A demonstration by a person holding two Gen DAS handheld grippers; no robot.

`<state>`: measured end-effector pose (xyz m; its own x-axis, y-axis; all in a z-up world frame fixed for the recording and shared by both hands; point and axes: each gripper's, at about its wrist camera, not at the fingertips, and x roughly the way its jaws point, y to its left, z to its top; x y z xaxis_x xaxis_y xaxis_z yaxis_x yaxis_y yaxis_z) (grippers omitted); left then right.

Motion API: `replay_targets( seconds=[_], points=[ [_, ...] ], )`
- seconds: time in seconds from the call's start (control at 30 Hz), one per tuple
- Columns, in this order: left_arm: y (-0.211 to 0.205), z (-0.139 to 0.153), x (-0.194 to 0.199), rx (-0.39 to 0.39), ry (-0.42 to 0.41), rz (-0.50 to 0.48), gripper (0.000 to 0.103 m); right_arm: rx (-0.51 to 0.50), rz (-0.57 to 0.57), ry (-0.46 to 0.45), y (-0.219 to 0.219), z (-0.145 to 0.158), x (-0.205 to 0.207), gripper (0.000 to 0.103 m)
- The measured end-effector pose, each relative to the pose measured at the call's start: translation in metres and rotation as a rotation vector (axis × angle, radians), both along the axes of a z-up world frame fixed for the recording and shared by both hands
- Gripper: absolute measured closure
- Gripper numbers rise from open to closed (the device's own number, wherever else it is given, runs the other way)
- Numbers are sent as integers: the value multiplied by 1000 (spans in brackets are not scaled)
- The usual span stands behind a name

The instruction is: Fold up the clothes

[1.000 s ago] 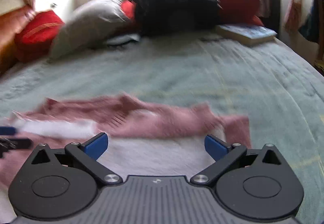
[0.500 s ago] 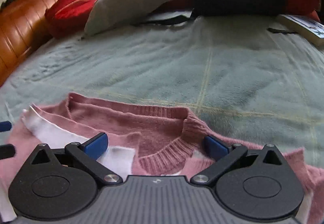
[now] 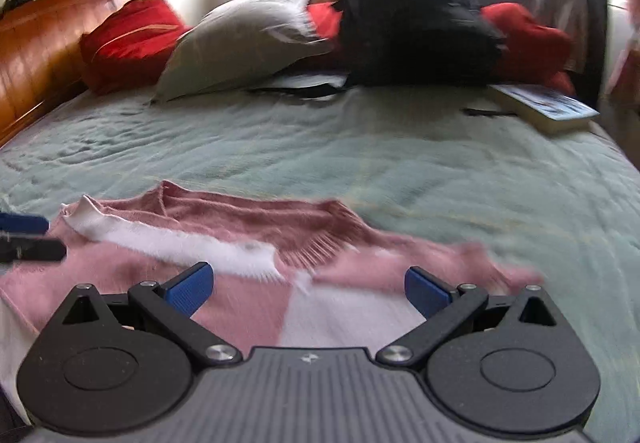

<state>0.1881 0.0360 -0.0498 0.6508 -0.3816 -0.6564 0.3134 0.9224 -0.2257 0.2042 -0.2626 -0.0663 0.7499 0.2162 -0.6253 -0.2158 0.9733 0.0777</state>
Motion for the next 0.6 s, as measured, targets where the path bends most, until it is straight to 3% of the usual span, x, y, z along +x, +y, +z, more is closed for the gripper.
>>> replay_targets(
  seconds=[0.2, 0.33, 0.53, 0.6],
  points=[
    [-32, -4, 40, -23, 21, -103, 1, 67, -72, 18, -24, -21, -22, 0],
    [-46, -28, 75, 30, 64, -64, 1, 77, -49, 20, -25, -38, -27, 0],
    [-45, -60, 110, 19, 136, 2, 1, 35, -8, -24, -21, -47, -29, 0],
    [-52, -57, 109, 73, 130, -19, 1, 42, -11, -28, -21, -47, -29, 0]
  ],
)
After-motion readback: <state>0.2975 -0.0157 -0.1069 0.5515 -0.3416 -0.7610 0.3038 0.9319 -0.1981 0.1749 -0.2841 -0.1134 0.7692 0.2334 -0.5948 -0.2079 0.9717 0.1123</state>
